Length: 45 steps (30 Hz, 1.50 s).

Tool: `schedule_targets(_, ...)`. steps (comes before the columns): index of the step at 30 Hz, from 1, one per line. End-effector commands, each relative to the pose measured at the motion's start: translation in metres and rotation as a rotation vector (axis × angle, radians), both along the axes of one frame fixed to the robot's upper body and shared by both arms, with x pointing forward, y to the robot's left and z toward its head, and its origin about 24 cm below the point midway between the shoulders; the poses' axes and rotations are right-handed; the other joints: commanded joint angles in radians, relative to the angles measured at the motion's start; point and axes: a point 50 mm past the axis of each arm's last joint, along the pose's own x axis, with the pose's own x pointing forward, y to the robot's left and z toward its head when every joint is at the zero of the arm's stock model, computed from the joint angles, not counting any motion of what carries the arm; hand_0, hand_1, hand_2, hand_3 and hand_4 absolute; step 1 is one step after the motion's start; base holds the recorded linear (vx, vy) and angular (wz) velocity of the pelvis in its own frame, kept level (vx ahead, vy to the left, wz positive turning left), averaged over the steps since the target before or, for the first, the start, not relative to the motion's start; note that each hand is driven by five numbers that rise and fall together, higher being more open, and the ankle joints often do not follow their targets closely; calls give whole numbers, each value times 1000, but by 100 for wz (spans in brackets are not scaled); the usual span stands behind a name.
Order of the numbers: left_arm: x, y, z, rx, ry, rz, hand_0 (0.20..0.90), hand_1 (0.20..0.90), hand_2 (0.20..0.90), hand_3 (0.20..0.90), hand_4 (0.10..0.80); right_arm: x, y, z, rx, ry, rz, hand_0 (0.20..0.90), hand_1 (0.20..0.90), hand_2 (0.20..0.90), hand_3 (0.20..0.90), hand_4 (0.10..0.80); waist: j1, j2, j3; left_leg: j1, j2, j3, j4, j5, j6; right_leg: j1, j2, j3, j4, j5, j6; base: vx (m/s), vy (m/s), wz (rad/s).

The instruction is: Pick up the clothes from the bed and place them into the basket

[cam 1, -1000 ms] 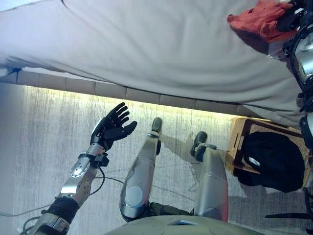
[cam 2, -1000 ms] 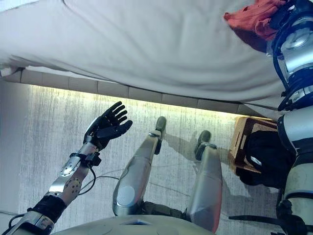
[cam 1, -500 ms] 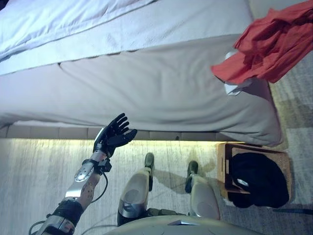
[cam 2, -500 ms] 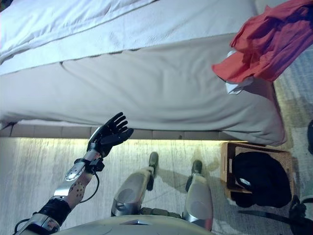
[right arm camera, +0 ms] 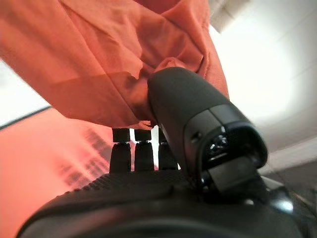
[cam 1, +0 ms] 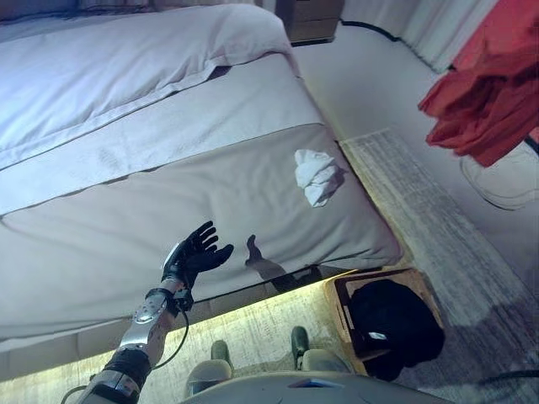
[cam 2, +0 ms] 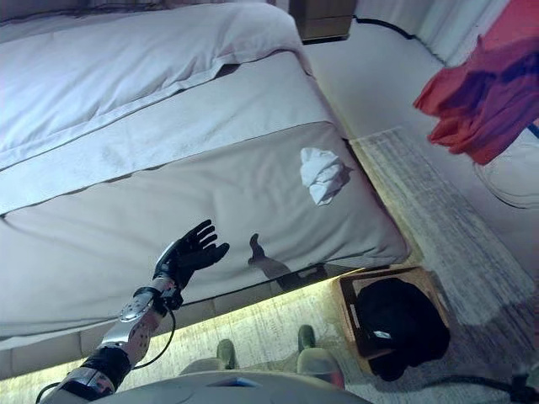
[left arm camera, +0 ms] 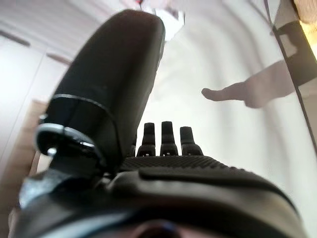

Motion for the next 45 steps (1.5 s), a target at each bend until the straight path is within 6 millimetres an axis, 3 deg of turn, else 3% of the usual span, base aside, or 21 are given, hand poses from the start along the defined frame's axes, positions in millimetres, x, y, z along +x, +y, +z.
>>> schedule_targets(1, 12, 6, 13, 38, -108, -2, 900, 900, 900, 900, 800, -15, -5, 18, -64, -97, -16, 300, 300, 300, 200, 100, -23, 4, -137, -35, 60, -8, 46, -140, -19, -72, 15, 54, 70, -25, 19, -38, -10, -9)
schedule_targets(10, 21, 5, 17, 35, -126, 2, 900, 900, 900, 900, 800, -19, -4, -79, 92, 99, -5, 300, 300, 300, 200, 100, -72, 23, -118, -5, 48, 29, 55, -167, -3, -77, 28, 109, 76, -19, 20, 7, -17, -26)
schedule_targets(16, 21, 2, 15, 33, -121, -23, 900, 900, 900, 900, 800, -27, -8, -128, 187, 197, -57, 300, 300, 300, 200, 100, -72, 37, -109, -2, 49, 43, 70, -177, -3, -82, 32, 115, 77, -15, 20, 7, -47, -16)
schedule_targets(26, 18, 6, 13, 38, -104, -44, 900, 900, 900, 900, 800, -21, 2, -150, 208, 259, -25, 300, 300, 300, 200, 100, -66, 67, -97, 0, 51, 53, 67, -171, -12, -87, 28, 102, 71, -11, 21, 2, -34, -2)
schedule_targets(37, 18, 2, 12, 34, -102, -88, 900, 900, 900, 900, 800, -17, 8, -161, 198, 289, -46, 300, 300, 300, 200, 100, -61, 92, -79, -8, 51, 50, 68, -169, -16, -98, 26, 94, 74, -13, 21, -3, -15, 0)
schedule_targets(38, 17, 2, 12, 31, -102, -88, 900, 900, 900, 900, 800, -17, 8, -163, 196, 303, -48, 333, 333, 333, 238, 138, -62, 94, -78, -8, 51, 49, 68, -168, -16, -99, 25, 94, 74, -14, 21, 0, 0, 0)
schedule_targets(39, 18, 2, 12, 28, -104, -89, 900, 900, 900, 900, 800, -18, 8, -166, 194, 317, -55, 688, 688, 688, 653, 553, -62, 97, -77, -9, 51, 49, 67, -167, -17, -99, 25, 95, 74, -14, 21, 0, 0, 0)
schedule_targets(40, 18, 2, 12, 26, -105, -90, 900, 900, 900, 900, 800, -18, 8, -168, 196, 327, -62, 900, 900, 900, 900, 800, -61, 98, -77, -9, 51, 49, 67, -167, -17, -99, 25, 95, 74, -14, 20, 0, 0, 0)
schedule_targets(45, 18, 2, 12, 23, -108, -98, 900, 900, 900, 900, 800, -25, 5, -179, 211, 355, -114, 900, 900, 900, 900, 800, -59, 102, -74, -9, 53, 46, 59, -161, -19, -98, 25, 93, 70, -14, 20, 0, 0, 0)
